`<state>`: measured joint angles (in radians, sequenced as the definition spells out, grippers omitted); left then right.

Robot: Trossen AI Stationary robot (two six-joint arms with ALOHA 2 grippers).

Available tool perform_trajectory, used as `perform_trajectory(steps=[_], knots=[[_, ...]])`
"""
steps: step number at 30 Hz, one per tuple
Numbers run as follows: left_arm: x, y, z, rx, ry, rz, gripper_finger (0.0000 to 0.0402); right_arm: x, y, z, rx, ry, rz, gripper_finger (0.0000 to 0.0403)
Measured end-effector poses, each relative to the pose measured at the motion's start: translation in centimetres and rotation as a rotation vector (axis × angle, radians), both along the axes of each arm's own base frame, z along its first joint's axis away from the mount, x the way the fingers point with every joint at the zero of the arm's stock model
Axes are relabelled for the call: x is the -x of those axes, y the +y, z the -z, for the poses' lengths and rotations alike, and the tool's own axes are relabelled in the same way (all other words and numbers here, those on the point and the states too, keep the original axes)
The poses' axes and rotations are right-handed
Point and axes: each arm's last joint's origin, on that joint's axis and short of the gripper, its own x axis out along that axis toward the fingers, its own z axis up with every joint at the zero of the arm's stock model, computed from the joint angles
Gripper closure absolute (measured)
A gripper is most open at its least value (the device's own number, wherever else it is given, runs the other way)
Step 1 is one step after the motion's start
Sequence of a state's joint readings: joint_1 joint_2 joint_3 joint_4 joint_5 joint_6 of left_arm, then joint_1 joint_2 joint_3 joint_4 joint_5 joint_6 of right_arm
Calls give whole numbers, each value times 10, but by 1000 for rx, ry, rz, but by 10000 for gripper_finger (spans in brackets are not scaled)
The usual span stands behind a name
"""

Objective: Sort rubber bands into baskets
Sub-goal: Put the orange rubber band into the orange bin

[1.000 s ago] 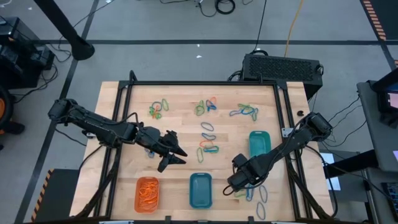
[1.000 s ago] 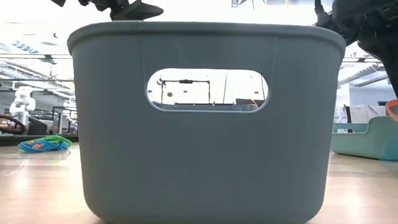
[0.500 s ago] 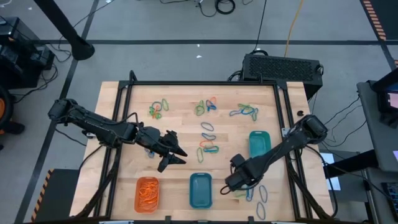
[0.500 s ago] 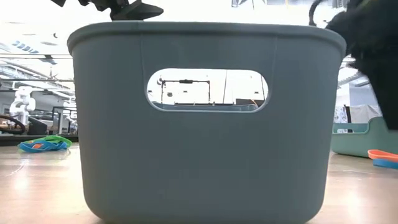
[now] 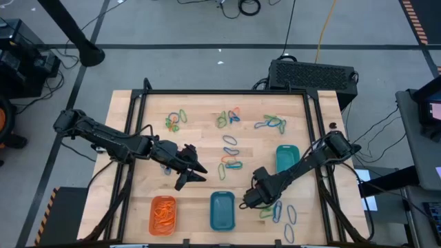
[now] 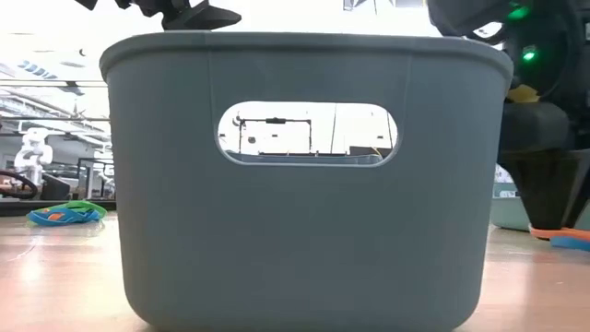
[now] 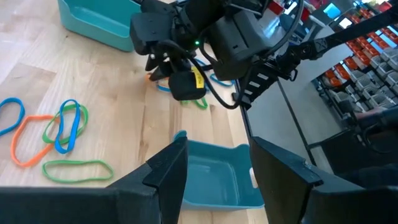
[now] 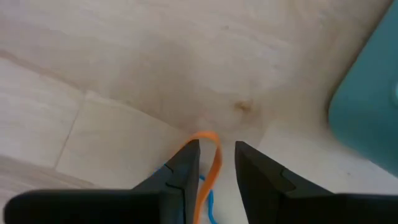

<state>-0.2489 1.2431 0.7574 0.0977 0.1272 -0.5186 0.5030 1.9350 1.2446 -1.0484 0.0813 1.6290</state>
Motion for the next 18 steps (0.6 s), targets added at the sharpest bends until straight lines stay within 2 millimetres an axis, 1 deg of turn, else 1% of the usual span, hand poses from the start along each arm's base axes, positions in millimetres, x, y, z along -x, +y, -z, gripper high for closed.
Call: perform_trajectory(steps=[3,6,7,12,14,18], knots=[[0,0,0,0,0,0,221,-2,1,0,-11,-14,-17,337],[0,0,0,0,1,0,221,-2,1,0,-14,-19,-20,386],[0,0,0,0,1,0,221,-2,1,0,-14,-19,-20,394],[0,0,0,-1,1,0,221,-2,0,-2,0,-31,-12,400],[0,0,0,-1,1,0,221,-2,0,-11,-26,-53,-10,401],[0,0,0,1,-3,0,221,-3,4,-47,-83,-166,-20,402]])
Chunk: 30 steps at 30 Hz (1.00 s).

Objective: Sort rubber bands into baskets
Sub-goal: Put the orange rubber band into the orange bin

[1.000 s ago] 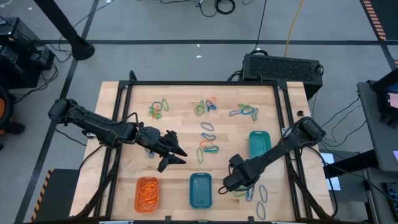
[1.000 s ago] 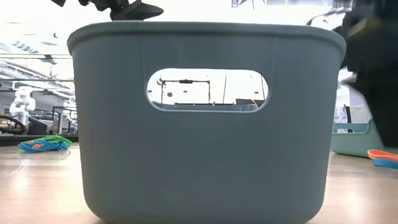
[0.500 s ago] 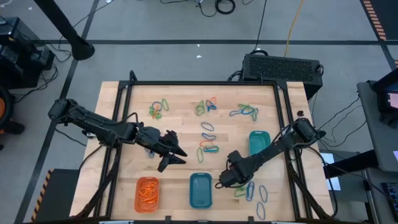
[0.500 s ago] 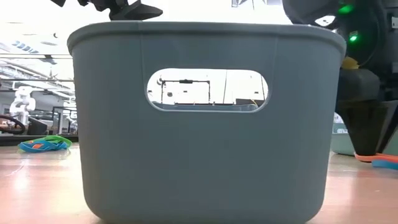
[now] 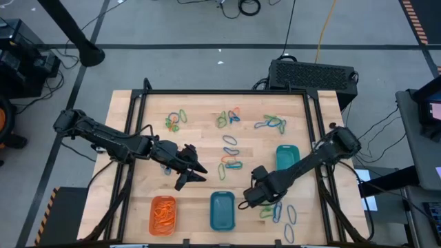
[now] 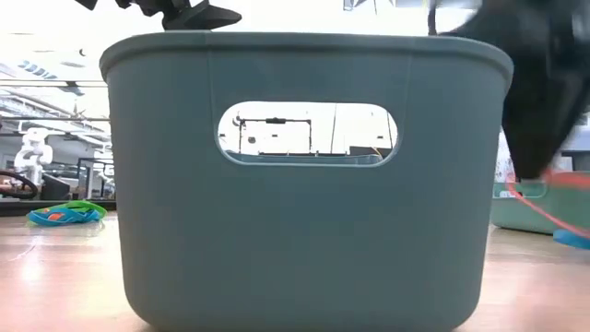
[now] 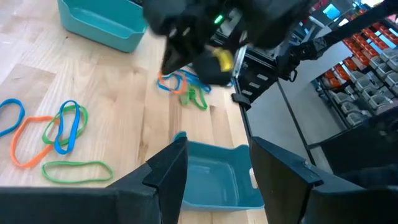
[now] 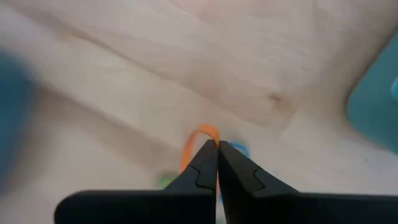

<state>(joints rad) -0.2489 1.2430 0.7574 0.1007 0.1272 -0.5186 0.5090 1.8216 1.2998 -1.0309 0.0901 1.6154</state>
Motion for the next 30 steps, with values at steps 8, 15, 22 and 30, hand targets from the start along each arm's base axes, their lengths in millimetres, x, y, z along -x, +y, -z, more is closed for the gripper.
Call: perform_trajectory(steps=[8,15,22,30], knots=[[-21,-7,2,126,-109,28,221,8,-10,-68,99,-388,-31,402],[-51,-12,16,418,-231,-86,221,11,-30,-106,199,-559,-217,403],[-72,-12,36,554,-276,-311,221,13,-43,-128,260,-651,-402,403],[-103,-29,22,521,-341,-315,221,8,-51,-135,242,-692,-547,402]])
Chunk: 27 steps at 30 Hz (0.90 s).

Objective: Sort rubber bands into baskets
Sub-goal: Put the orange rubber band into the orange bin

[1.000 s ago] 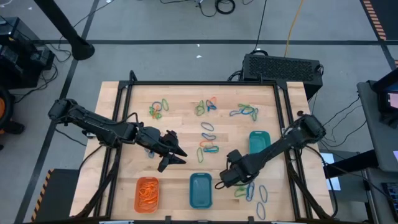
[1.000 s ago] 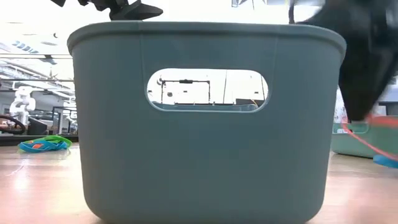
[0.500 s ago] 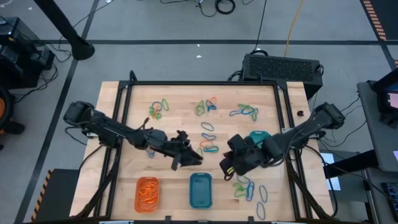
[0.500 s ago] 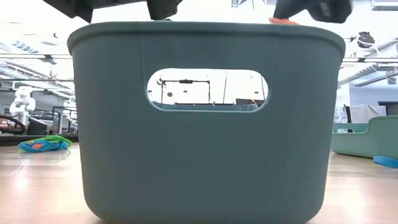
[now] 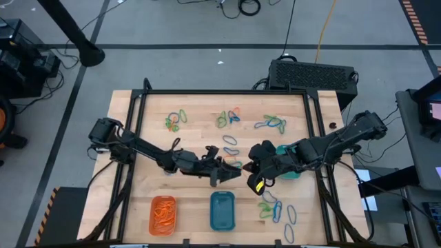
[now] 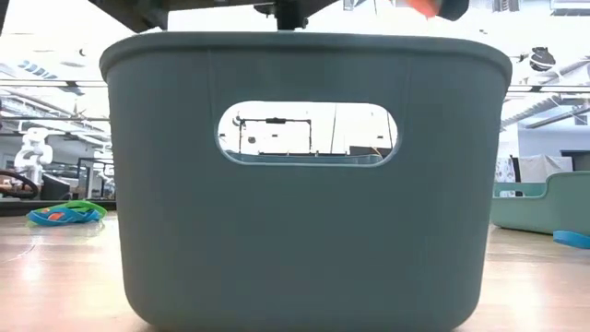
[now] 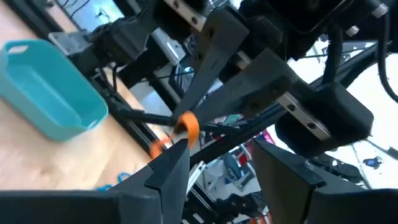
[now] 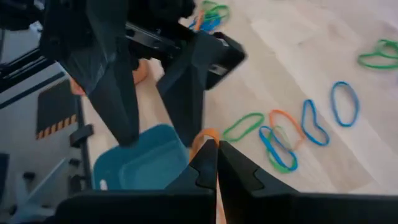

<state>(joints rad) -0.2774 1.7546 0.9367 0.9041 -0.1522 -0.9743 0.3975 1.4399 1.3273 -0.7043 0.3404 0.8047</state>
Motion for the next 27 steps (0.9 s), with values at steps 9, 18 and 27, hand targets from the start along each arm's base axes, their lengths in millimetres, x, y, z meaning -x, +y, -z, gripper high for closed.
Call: perform_trajectory(steps=[9,18,27], knots=[[-10,-5,6,-98,80,7,221,-1,0,0,-61,3,-9,402],[-9,-7,6,-131,82,76,221,0,2,0,-165,25,24,402],[-9,-7,7,-159,91,76,221,-1,2,1,-232,25,84,402]])
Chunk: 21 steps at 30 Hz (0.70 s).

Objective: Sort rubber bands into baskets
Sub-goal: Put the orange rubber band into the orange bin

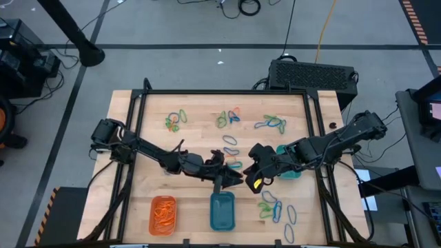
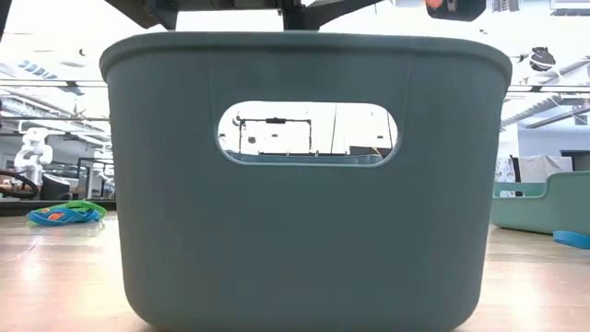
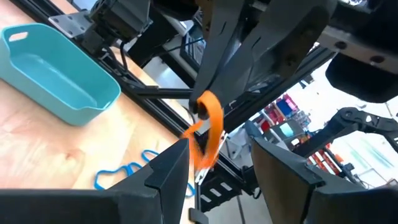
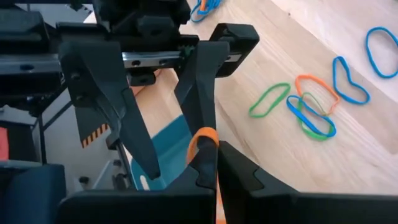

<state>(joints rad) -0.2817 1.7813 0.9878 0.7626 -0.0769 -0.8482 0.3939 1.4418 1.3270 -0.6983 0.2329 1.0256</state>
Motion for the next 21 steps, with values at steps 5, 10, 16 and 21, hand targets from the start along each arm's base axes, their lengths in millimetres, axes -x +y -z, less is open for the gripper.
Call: perform_trajectory(steps=[5,10,16,21], knots=[[0,0,1,-4,12,-2,221,0,0,0,-9,0,14,402],[0,0,1,-4,12,-6,221,0,-1,0,-2,-7,49,402],[0,2,1,-7,11,-72,221,-2,0,3,2,-1,72,403],[0,3,1,-28,5,-89,221,-8,2,11,14,24,73,403]])
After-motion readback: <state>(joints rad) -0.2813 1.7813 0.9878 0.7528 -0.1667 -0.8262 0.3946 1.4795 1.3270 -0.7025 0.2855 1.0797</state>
